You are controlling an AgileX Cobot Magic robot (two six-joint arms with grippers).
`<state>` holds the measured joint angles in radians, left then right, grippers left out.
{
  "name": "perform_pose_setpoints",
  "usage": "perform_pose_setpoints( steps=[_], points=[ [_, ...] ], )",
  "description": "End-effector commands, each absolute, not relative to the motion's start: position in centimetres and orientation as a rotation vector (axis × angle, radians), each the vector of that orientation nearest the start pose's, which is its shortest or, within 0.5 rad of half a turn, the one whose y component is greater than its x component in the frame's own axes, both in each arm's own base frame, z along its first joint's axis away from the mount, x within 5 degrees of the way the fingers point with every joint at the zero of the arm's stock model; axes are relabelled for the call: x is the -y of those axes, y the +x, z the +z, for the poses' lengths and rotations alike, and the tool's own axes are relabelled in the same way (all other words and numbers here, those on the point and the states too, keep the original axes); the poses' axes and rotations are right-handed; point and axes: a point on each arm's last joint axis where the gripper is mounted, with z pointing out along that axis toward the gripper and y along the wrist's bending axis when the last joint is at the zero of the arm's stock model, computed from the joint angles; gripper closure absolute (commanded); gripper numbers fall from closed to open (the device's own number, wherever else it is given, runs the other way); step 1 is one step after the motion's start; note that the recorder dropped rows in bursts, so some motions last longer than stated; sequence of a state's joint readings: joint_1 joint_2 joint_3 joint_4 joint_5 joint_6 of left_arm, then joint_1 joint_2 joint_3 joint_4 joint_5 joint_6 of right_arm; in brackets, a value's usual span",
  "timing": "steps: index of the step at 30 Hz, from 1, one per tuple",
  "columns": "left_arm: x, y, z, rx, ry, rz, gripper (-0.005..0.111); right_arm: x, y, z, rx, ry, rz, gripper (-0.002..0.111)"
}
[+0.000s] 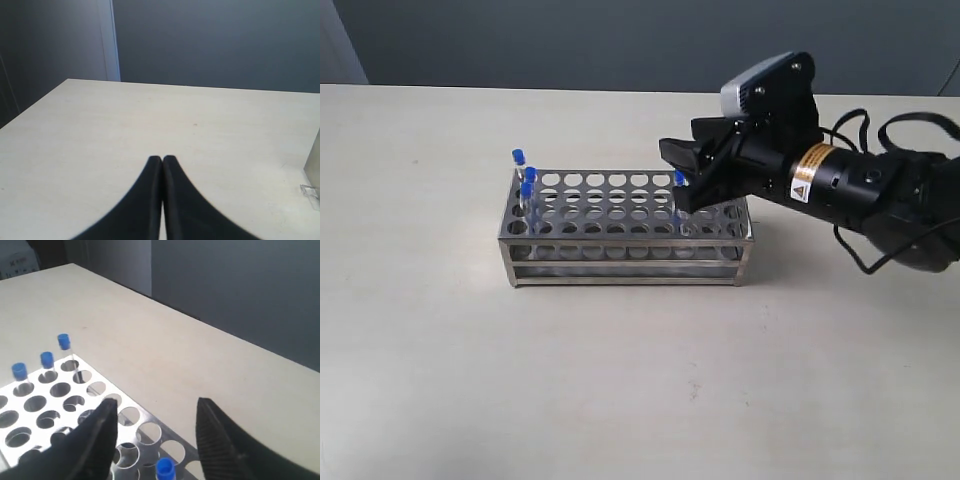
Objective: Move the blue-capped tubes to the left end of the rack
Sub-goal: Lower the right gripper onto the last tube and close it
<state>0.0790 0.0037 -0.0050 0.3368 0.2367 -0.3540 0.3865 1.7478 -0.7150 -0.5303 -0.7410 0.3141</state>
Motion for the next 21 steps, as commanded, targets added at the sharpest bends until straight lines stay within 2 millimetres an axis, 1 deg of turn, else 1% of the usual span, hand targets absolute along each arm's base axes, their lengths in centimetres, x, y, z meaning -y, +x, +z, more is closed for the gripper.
perform_pose_setpoints(
  steps=[1, 3, 8, 12, 21],
  points=[
    [-1.1, 5.5, 19.4, -1.696, -0.142, 0.094, 0.106, -15.0, 30.0, 15.8, -1.675, -0.577, 0.541, 0.060],
    [-1.1, 5.5, 19.4, -1.696, -0.142, 0.094, 0.106, -15.1, 30.2, 14.7, -1.675, -0.562, 0.551, 0.060],
    [-1.1, 5.5, 19.4, -1.696, -0.142, 0.094, 0.106, -14.6, 31.0, 12.6, -1.727, -0.488, 0.485, 0.060],
    [-1.1, 5.5, 19.4, -1.696, -0.142, 0.094, 0.106, -14.7, 30.9, 12.3, -1.708, -0.497, 0.498, 0.060],
    [-1.1, 5.5, 19.4, -1.696, -0.142, 0.094, 0.106, -14.7, 30.9, 12.0, -1.735, -0.507, 0.502, 0.060]
  ],
)
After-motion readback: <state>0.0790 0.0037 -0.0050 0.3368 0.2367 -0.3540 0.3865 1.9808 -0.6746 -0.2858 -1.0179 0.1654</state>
